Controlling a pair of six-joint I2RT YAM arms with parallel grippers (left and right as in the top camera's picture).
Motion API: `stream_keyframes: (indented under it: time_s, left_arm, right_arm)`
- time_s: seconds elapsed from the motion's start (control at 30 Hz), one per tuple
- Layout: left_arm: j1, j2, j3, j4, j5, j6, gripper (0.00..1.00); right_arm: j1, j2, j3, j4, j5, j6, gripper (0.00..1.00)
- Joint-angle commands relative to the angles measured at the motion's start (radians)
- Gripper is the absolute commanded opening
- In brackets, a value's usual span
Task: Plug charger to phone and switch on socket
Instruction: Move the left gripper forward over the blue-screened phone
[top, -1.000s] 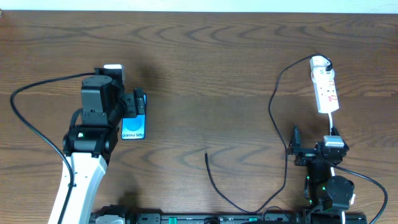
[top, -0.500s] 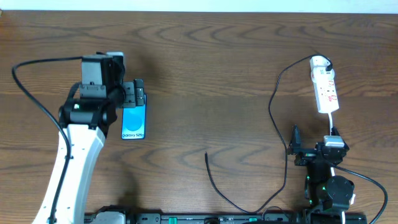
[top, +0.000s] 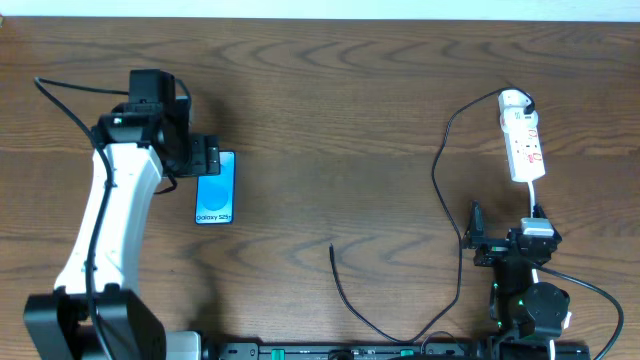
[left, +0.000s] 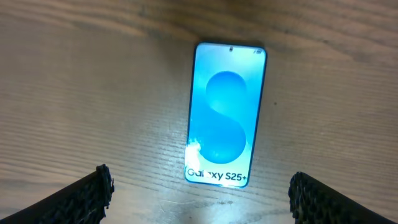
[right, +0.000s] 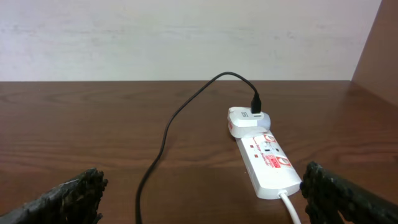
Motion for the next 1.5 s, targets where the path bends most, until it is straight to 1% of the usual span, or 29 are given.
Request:
stream_keyframes:
  time_s: [0.0,0.7,0.73,0.77,0.8,0.83,0.87,0.93,0.97,1.0,1.47]
  left_arm:
    - [0.029,0.028,0.025,-0.009,0.085,0.01,0.93]
    - [0.032,0.032,0.024,0.02,0.089,0.009,0.93]
    - [0.032,0.032,0.024,0.02,0.089,0.009,0.9]
    - [0.033,0.032,0.024,0.019,0.089,0.009,0.68]
    - [0.033,0.032,0.024,0.019,0.089,0.009,0.38]
    - [0.033,0.032,0.023,0.02,0.089,0.009,0.25]
    - [0.033,0.032,0.023,0.02,0.089,0.009,0.23]
    - [0.032,0.032,0.023,0.022,0.089,0.009,0.8]
    - [0.032,0.032,0.023,0.022,0.089,0.009,0.95]
    - [0.033,0.032,0.023,0.021,0.089,0.009,0.99]
    - [0.032,0.035,0.023,0.042,0.088,0.01,1.0]
  right_arm:
    - [0.005,-0.007,-0.002,-0.004,0.005,-0.011,0.99]
    - [0.005,-0.007,-0.002,-0.004,0.004,-0.011,0.99]
    - [0.005,-0.007,-0.002,-0.004,0.005,-0.011,0.99]
    - [0.005,-0.007,-0.002,-0.004,0.005,-0.011,0.99]
    - [0.005,-0.007,-0.002,-0.005,0.005,-0.011,0.99]
    - [0.005,-0.007,-0.002,-0.004,0.005,-0.011,0.99]
    - [0.005,-0.007,-0.002,-0.004,0.005,-0.011,0.99]
    - [0.005,-0.007,-0.002,-0.004,0.005,-0.011,0.99]
    - [0.005,-0.007,-0.002,-0.004,0.005,-0.011,0.99]
    - [0.005,-0.007,-0.002,-0.004,0.005,-0.011,0.99]
    - [0.005,-0.006,-0.002,-0.005,0.005,-0.011,0.99]
